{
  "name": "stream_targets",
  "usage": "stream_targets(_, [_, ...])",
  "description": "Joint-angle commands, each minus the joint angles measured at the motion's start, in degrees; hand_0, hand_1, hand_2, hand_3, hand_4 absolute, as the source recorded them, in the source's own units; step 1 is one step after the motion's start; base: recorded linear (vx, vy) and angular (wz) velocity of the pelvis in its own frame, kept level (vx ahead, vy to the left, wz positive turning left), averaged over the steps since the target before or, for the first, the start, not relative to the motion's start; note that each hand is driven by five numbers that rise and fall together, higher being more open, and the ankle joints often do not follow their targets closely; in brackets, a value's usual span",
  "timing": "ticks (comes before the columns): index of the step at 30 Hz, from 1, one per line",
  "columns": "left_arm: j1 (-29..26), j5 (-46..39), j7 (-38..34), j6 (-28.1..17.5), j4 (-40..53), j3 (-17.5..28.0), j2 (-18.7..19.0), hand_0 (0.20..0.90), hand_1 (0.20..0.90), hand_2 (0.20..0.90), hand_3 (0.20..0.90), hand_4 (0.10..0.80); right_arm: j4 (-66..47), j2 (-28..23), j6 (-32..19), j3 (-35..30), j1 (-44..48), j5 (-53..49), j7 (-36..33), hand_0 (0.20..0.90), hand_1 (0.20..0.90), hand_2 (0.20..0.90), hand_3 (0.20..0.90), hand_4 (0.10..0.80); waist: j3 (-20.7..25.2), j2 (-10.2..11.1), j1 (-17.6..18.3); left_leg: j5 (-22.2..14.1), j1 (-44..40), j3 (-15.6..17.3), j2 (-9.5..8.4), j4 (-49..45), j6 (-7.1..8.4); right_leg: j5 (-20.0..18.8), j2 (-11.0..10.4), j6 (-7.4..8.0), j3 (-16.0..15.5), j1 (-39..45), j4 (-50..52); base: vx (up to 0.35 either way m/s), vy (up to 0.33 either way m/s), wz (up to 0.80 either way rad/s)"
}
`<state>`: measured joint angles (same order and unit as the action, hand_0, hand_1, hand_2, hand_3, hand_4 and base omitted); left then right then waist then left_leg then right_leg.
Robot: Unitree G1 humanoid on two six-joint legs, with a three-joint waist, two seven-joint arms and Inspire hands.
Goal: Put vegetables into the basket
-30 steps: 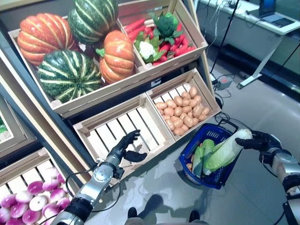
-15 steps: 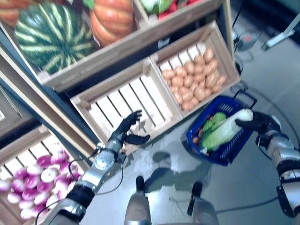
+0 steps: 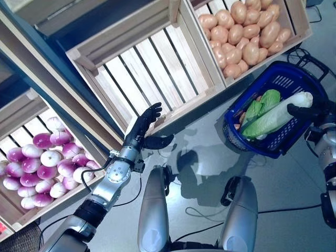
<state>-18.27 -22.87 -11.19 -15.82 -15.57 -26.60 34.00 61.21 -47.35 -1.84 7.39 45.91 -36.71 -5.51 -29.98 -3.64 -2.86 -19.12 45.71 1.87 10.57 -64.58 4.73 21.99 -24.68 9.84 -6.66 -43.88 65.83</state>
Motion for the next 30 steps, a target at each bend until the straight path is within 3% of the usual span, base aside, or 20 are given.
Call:
stream_targets(1, [-2.8,0.0,-1.3,-10.1,7.3,0.6,0.1,0.9,0.9,0.9,0.9,0.8,0.4,-8.0,-7.4,-0.4,8.0,-2.6,-3.7,0.3,0.3,0.3,0.3,0.4,1.1,-1.5,-0.2,-10.3,-2.6,-0.1,0.18,-5.7,-0.98,3.0,1.7,-6.08,0.3,1.2,4.1,-0.032,0.021,0.08])
stream_targets(5, [-2.3,-1.3,-1.7,-10.8,7.7,0.0,1.0,0.9,0.9,0.9,0.9,0.8,0.8,-9.5,-7.7,-0.6,8.7,-1.3,-6.0,0.3,0.3,0.3,0.3,0.4,0.9,-1.7,0.0,-11.8,-0.5,-0.4,0.1,-9.5,-1.27,4.1,1.4,-6.17,0.6,-1.4,7.7,-0.013,0.014,0.04])
stream_targets(6, [-2.3,-1.4,-1.8,-11.0,7.7,-0.2,1.2,0.9,0.9,0.9,0.9,0.8,1.2,-9.7,-7.3,-0.4,9.3,-1.2,-7.3,0.9,0.9,0.9,0.9,0.8,0.9,-1.7,0.1,-12.1,0.0,-0.5,0.1,-10.1,-1.34,4.2,1.4,-6.18,0.6,-1.9,8.2,0.0,0.034,0.0])
stream_targets(18, [-1.5,-1.6,-1.4,-9.8,9.3,-0.2,2.9,0.9,0.9,0.9,0.9,0.8,1.5,-10.7,-3.1,-1.7,9.0,-3.1,-3.4,0.9,0.9,0.9,0.9,0.8,2.1,-0.5,-0.1,-11.1,-1.6,-0.6,0.98,-8.2,-1.01,3.0,1.8,-5.48,0.2,-0.7,6.4,0.03,-0.003,0.0])
stream_targets(19, [-1.5,-1.9,-1.2,-9.9,9.5,-0.1,3.2,0.9,0.9,0.9,0.9,0.8,1.5,-10.8,-3.0,-1.7,8.8,-3.3,-3.3,0.9,0.9,0.9,0.9,0.8,2.3,-0.3,-0.1,-9.1,-1.7,-0.3,0.93,-6.6,-1.31,1.3,1.7,-5.91,-0.1,-0.6,4.8,0.076,-0.008,-0.05])
stream_targets(20, [-1.2,-2.2,-1.0,-9.9,9.6,0.0,3.6,0.9,0.9,0.9,0.9,0.8,1.7,-10.9,-3.1,-1.8,8.4,-3.6,-3.3,0.9,0.9,0.9,0.9,0.8,2.7,-0.2,-0.3,-10.0,-3.5,-0.3,1.25,-5.5,-0.87,2.0,1.8,-5.12,-0.2,1.1,3.8,0.003,0.002,-0.07])
stream_targets(21, [-1.0,-2.2,-1.0,-10.0,9.7,0.1,3.8,0.9,0.9,0.9,0.9,0.8,1.8,-11.0,-3.3,-2.1,8.1,-3.6,-3.8,0.9,0.9,0.9,0.9,0.8,2.8,-0.1,-0.3,-8.0,-3.6,0.0,1.26,-3.9,-1.14,0.3,1.8,-5.52,-0.5,1.5,2.1,0.074,0.0,-0.09])
stream_targets(30, [-0.8,-2.9,-1.4,-7.7,9.4,0.4,4.7,0.9,0.9,0.9,0.9,0.8,1.7,-9.8,-3.3,-2.8,6.6,-1.7,-6.2,0.9,0.9,0.9,0.9,0.8,4.7,0.8,-0.8,-3.3,-10.1,1.3,2.76,6.9,-0.53,-3.7,2.1,-4.71,-1.1,8.0,-7.2,0.049,-0.01,-0.03])
